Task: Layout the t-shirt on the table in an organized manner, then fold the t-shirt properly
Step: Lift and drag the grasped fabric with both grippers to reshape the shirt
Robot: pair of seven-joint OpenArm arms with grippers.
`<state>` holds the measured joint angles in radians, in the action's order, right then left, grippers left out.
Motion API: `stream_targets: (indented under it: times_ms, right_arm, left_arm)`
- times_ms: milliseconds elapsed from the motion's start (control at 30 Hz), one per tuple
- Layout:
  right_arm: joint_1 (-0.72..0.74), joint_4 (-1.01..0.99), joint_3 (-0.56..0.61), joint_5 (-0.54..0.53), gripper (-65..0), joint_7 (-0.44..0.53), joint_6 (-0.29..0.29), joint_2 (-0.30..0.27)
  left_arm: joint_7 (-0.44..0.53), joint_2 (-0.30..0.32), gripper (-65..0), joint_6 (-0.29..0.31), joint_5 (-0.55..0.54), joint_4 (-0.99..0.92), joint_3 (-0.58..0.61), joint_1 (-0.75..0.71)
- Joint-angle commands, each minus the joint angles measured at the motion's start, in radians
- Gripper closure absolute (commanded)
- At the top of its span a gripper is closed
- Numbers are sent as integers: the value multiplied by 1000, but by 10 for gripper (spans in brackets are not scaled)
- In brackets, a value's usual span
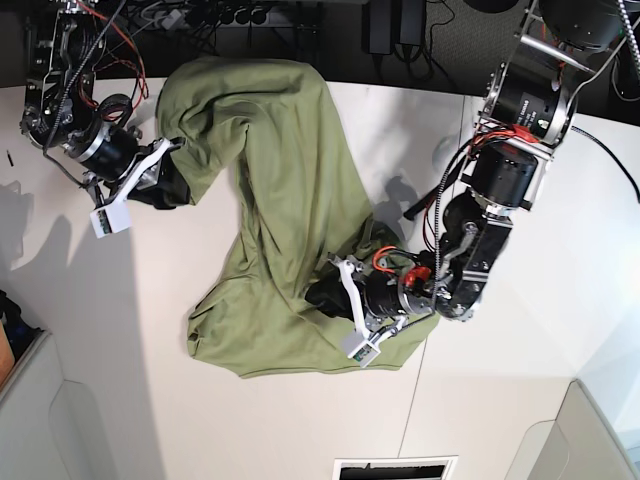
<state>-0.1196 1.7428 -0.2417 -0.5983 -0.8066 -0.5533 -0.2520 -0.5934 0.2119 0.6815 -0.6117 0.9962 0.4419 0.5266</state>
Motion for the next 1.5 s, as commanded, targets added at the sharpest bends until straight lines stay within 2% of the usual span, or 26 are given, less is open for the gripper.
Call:
stream_targets:
  times_ms: [0,200,333,433,500,533,633,833,1067,1300,1467]
  right_arm:
    - [35,18,-10,-14,-167,28,4,-11]
    - [182,3,-10,51,-170,39,8,-5]
    - [291,-129,-6,77,-170,98,16,40]
    - [390,-274,0,129,-170,155,16,85]
    - [449,-357,6,176,-162,200,16,105]
    - [473,-393,11,195,-137,215,16,112]
    - [551,-491,32,237,0,224,19,123]
    - [690,-672,119,297,0,224,18,122]
    - [806,-893,340,342,0,227,18,122]
    - [802,-976,461,424,0,218,18,103]
    - [777,-976,462,396,0,178,18,61]
  left_arm:
    - [3,18,-213,15,-41,58,-5,35]
    - [-95,165,-213,17,-200,241,-5,-37]
    - [-123,233,-213,17,-275,314,-5,-149]
    - [-122,257,-213,17,-310,356,-5,-235]
    - [-121,254,-212,17,-312,388,-5,-288]
    - [-121,250,-212,17,-313,404,-5,-312]
    - [-121,231,-212,17,-312,437,-5,-369]
    - [-122,187,-212,17,-273,437,-5,-430]
    - [-113,182,-212,17,-159,427,-5,-443]
    - [-55,184,-212,11,-58,395,-5,-426]
    - [-1,180,-212,-54,-3,323,-5,-353]
